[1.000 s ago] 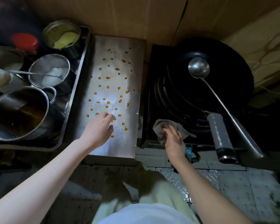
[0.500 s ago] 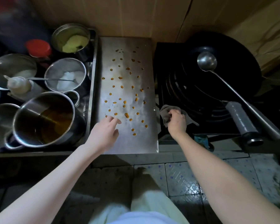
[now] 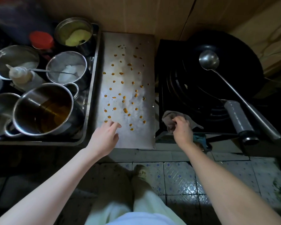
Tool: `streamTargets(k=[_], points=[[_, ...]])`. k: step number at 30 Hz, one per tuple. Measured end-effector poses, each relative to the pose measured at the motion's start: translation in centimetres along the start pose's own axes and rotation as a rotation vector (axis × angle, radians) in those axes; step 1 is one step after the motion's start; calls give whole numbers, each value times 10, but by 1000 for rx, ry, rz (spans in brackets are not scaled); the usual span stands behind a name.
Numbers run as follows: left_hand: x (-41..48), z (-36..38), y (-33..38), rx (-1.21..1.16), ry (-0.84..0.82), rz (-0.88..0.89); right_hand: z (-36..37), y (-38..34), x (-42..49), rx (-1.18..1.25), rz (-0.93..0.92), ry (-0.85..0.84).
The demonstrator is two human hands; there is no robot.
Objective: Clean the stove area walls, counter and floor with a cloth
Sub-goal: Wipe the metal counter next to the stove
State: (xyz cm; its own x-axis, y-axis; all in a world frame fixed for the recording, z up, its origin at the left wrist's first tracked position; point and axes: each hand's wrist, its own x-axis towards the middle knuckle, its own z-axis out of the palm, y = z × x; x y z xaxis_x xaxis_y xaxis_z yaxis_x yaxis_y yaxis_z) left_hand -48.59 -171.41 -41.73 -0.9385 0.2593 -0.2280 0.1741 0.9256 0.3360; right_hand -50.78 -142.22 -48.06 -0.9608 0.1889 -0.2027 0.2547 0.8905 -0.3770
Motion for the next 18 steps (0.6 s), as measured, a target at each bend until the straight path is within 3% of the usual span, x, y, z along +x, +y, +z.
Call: streamTargets(k=[7, 18], points=[[-19, 6, 2, -4, 21, -51, -9, -2, -24, 190, -74, 131], [-58, 3, -10, 58, 81, -127, 6, -57, -38, 66, -408, -56]])
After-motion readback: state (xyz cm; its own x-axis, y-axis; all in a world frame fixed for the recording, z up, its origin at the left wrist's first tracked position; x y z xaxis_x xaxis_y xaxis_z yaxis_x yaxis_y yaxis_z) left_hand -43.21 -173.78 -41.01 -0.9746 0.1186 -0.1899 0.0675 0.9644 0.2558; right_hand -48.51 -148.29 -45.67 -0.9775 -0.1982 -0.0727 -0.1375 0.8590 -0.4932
